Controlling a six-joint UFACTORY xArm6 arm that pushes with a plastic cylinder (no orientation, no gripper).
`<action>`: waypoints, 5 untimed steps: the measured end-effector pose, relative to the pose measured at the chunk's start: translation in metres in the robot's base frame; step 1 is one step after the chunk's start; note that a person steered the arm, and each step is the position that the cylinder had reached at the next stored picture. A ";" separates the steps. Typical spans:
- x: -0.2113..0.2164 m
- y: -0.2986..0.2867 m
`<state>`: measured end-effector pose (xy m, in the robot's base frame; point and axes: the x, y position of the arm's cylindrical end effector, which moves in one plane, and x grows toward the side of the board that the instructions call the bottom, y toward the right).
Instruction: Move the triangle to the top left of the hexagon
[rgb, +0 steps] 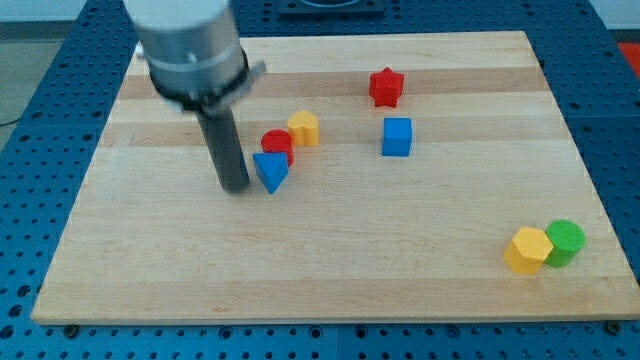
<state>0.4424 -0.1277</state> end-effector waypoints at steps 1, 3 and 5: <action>-0.015 -0.002; 0.037 0.100; 0.061 0.163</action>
